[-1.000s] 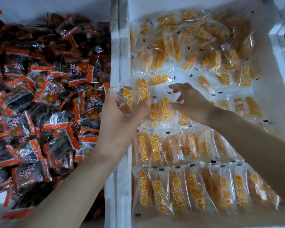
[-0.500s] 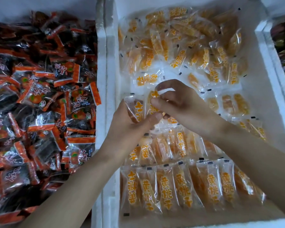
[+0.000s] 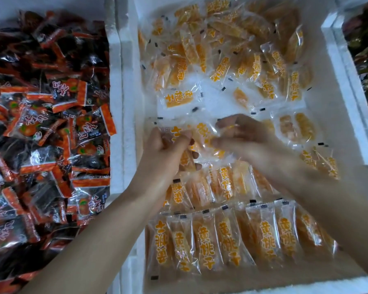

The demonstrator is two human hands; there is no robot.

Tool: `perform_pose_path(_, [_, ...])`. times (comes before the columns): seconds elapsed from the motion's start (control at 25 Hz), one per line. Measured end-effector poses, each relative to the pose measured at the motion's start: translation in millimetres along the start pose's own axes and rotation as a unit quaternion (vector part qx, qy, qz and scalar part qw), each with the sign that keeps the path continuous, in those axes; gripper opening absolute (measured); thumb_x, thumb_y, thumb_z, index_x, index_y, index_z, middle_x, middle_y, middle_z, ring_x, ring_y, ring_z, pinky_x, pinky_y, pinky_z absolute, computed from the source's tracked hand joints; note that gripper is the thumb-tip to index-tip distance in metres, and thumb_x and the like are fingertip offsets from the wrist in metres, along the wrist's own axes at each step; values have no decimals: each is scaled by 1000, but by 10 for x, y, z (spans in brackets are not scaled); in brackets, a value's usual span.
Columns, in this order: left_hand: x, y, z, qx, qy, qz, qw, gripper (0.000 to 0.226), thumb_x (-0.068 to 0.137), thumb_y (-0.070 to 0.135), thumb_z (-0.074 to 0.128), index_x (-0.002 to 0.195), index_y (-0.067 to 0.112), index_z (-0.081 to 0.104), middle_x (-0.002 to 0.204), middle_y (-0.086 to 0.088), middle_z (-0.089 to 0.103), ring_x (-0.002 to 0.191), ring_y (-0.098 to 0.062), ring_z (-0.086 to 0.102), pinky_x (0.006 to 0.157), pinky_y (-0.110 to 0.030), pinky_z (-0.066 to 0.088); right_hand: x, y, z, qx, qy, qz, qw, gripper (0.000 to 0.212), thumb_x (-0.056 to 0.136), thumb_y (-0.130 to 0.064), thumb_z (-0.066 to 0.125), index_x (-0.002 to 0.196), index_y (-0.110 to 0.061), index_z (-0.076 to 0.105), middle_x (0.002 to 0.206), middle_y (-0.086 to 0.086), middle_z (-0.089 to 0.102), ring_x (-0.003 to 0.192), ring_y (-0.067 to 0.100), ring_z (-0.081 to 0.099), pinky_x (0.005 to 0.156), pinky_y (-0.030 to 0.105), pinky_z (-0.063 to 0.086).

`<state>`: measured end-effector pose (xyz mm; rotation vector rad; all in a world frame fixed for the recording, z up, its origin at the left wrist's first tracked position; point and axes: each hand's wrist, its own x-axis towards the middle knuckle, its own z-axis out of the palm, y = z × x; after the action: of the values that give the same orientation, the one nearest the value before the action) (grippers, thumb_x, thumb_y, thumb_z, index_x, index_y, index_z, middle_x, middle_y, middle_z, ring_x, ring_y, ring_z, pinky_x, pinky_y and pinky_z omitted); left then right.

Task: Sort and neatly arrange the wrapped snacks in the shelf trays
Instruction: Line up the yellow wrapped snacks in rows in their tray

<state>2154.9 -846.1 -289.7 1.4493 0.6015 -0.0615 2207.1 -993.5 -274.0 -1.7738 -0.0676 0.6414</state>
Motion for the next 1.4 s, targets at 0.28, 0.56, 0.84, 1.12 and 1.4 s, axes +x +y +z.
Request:
perform_pose_path(0.28, [-34, 43, 102, 47, 0, 13, 999, 17, 90, 9, 57, 101, 3, 46, 69, -4, 59, 50, -13, 60, 51, -37, 57, 172, -39, -104, -184, 93, -68, 976, 27, 88, -31, 60, 81, -5, 56, 72, -4, 62, 66, 18, 65, 67, 31, 49])
perform_pose_path(0.56, [-42, -9, -30, -9, 26, -28, 999, 21, 76, 14, 55, 72, 17, 35, 82, -16, 47, 72, -29, 57, 70, -48, 55, 627, 4, -200, -288, 10, -27, 957, 28, 89, -12, 60, 114, -15, 47, 91, 4, 60, 60, 14, 66, 65, 22, 50])
perform_pose_path(0.84, [-43, -102, -13, 54, 8, 23, 998, 12, 89, 5, 54, 85, 13, 46, 78, -9, 52, 74, -24, 60, 68, -48, 57, 719, 194, -129, -374, 5, -64, 925, 39, 90, -17, 60, 128, -18, 50, 126, 8, 44, 94, 20, 57, 78, 20, 36])
perform_pose_path(1.12, [-99, -65, 109, 104, -106, 124, 981, 35, 89, 7, 58, 118, 21, 44, 97, 4, 60, 77, 0, 64, 61, -17, 51, 115, 16, -95, -205, 7, -154, 967, 22, 88, -35, 60, 107, -25, 61, 99, -4, 66, 79, 3, 62, 79, 21, 50])
perform_pose_path(1.4, [-45, -229, 503, 305, -131, 218, 918, 37, 91, 21, 60, 125, 25, 45, 121, 8, 51, 103, -5, 52, 88, -17, 41, 32, 141, -888, -159, 149, -116, 969, 18, 82, -16, 68, 78, -27, 54, 92, 11, 61, 62, 10, 59, 66, 25, 50])
